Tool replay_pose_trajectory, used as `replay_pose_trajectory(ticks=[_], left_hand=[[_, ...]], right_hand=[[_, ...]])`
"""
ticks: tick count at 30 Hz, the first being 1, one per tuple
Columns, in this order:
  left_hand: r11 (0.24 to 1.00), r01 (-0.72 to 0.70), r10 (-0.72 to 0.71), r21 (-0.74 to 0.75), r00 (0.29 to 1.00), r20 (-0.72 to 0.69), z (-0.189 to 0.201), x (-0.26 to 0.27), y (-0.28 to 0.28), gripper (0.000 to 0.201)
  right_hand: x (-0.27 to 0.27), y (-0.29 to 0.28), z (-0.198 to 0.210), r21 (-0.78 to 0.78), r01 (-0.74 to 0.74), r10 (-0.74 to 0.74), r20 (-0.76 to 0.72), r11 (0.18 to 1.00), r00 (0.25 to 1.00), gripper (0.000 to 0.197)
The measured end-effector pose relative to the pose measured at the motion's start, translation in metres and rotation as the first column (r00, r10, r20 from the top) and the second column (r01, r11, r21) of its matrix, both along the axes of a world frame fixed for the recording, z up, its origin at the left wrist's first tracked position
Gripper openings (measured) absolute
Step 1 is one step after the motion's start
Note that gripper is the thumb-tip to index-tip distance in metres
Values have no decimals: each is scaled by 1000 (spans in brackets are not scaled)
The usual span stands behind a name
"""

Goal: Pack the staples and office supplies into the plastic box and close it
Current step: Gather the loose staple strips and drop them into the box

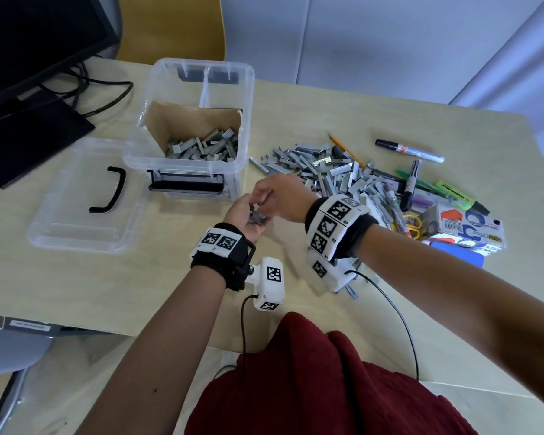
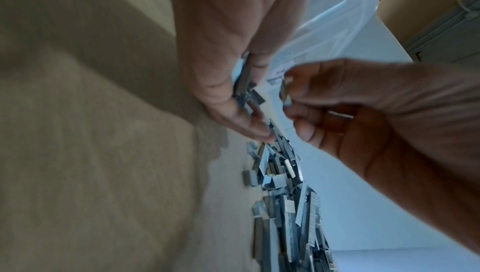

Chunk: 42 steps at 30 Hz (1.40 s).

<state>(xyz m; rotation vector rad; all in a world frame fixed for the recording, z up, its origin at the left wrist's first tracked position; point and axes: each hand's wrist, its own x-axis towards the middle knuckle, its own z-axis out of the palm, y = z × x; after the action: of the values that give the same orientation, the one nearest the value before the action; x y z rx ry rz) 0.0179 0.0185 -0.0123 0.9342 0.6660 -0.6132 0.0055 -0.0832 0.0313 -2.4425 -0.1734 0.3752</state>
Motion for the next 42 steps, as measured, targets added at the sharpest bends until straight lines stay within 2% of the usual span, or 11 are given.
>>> replay_pose_trajectory(ticks=[3,6,11,17,20,25,28,32,35,37,42], left_hand=[[999,30,-30,11,999,-16,-3,1,-1,29],[999,30,-30,13,999,-36,-10,3,3,35],[999,34,-34,1,999,-29,-11,2,4,37],[1000,15,-15,-16,1000,-21,-13,0,5,37],[999,14,-15,-30,1000,-20,-13,0,7,37],[1000,-23,23,-11,1000,-8,-7,0,-5,24],[1000,-8,8,-24,1000,-20,-6,1,-7,22],[998,2,-6,-56,998,-61,-10,1,0,35],[994,-32,24,-107,997,-74,-14,1,7,36],[992,-31,23,-120,997,-69,-15,-1,8,36],[992,-29,24,-122,999,-46,-18,-4,9,35]], right_hand=[[6,-13,2,4,86,-86,18,996,996,13],[12,-34,-3,-144,146,-147,10,979,989,24],[2,-36,-25,-326,-61,33,-89,943,995,23],[-5,-26,-33,-410,-96,87,-41,907,995,21],[-4,-28,-32,-387,-56,42,-43,921,998,18],[0,-16,-2,-63,25,-27,-28,998,999,9],[8,-8,4,-20,21,-22,-46,1000,999,13],[26,-14,-4,-190,56,-58,-7,980,998,22],[28,-14,-12,-381,-68,36,-91,922,995,30],[25,-12,-17,-480,-159,125,-103,863,987,26],[22,-15,-24,-471,-94,67,-74,877,995,21]])
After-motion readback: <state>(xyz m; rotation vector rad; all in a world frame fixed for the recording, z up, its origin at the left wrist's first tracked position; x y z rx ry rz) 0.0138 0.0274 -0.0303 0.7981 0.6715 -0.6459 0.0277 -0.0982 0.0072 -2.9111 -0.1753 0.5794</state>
